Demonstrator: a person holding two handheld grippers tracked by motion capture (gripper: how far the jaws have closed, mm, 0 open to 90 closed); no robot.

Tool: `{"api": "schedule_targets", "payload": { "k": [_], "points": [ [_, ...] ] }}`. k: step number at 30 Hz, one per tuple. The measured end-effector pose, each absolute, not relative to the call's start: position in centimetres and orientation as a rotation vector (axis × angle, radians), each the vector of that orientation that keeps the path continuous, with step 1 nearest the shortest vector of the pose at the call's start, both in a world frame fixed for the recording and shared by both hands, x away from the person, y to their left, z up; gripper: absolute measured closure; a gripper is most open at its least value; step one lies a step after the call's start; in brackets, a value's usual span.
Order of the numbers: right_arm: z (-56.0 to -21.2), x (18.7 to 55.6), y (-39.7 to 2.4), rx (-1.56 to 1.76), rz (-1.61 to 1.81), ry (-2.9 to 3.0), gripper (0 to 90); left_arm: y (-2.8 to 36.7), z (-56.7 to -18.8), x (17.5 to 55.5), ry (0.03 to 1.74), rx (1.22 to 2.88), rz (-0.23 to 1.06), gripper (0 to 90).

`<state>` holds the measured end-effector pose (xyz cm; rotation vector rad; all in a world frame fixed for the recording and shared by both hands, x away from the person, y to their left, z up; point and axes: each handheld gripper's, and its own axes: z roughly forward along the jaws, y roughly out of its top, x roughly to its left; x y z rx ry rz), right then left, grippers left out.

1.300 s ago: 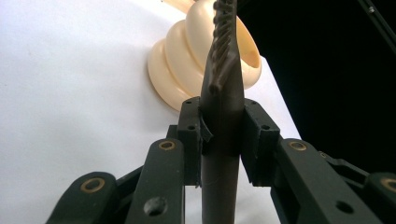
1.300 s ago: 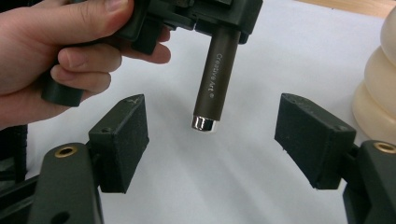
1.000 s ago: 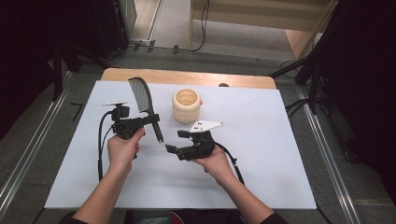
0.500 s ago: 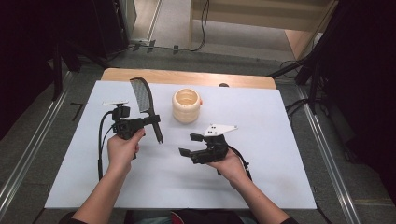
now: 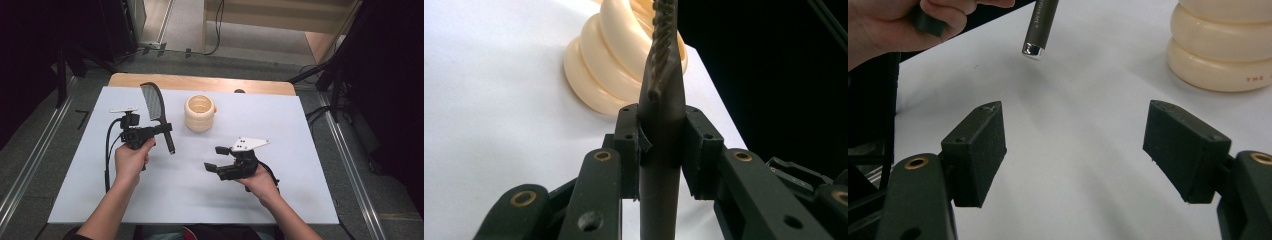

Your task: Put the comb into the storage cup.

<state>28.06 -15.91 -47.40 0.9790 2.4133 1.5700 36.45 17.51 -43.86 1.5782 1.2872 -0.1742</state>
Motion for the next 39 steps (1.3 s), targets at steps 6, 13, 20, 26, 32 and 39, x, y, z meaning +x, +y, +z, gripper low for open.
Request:
{"api": "schedule_targets", "payload": {
  "k": [6,13,20,26,32,39],
  "points": [
    [-47.4,27.5,-17.5,0.999,1.56,2.403,23.1,17.5,-43.8,36.5,1.28,1.579,-0.177,72.8],
    [-47.4,27.0,-19.3,1.011,1.549,2.389,23.1,17.5,-43.9,36.5,1.27,1.582,-0.177,72.8],
    [-47.5,26.1,-21.1,1.036,1.539,2.372,23.1,17.5,-43.9,36.7,1.262,1.583,-0.182,72.9],
    [-47.9,25.5,-22.3,1.06,1.508,2.377,23.1,17.1,-43.6,36.9,1.233,1.595,-0.177,72.9],
    [-47.8,24.7,-23.7,1.077,1.498,2.353,23.1,16.7,-43.5,37.3,1.207,1.613,-0.19,72.9],
    [-48.2,24.1,-24.9,1.106,1.473,2.351,23.1,16.2,-42.7,38.1,1.151,1.632,-0.204,72.9]
  ]
}}
